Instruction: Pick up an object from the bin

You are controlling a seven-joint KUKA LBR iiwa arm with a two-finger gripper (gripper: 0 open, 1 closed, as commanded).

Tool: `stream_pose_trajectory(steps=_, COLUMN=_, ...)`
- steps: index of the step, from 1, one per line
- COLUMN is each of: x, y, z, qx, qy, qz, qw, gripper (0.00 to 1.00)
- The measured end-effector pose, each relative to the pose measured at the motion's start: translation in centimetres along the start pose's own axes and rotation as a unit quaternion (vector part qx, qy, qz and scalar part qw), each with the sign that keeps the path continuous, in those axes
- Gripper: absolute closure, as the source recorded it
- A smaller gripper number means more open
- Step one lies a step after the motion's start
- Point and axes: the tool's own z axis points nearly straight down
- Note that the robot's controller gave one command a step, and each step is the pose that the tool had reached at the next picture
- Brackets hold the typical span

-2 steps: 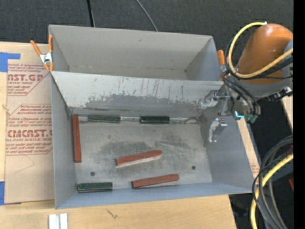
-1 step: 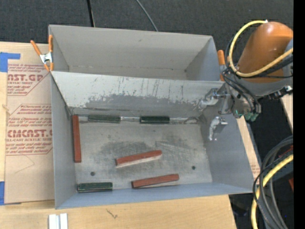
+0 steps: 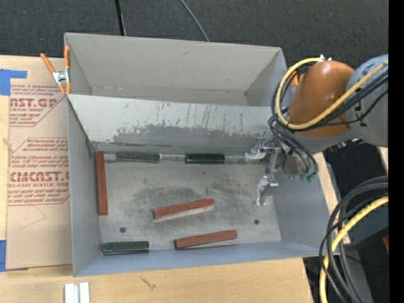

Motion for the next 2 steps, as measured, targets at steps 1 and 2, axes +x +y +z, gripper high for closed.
stream_pose_trajectory(steps=1, x=1.8, y=2.2, z=4.0, qx=-0.001, qy=0.0027, qz=0.029, qw=0.9996, gripper=0.00)
stream_pose_trajectory(steps=2, x=5.0, y=7.7, z=7.5, qx=0.000, qy=-0.0059, qz=0.021, qw=0.9998, gripper=1.00)
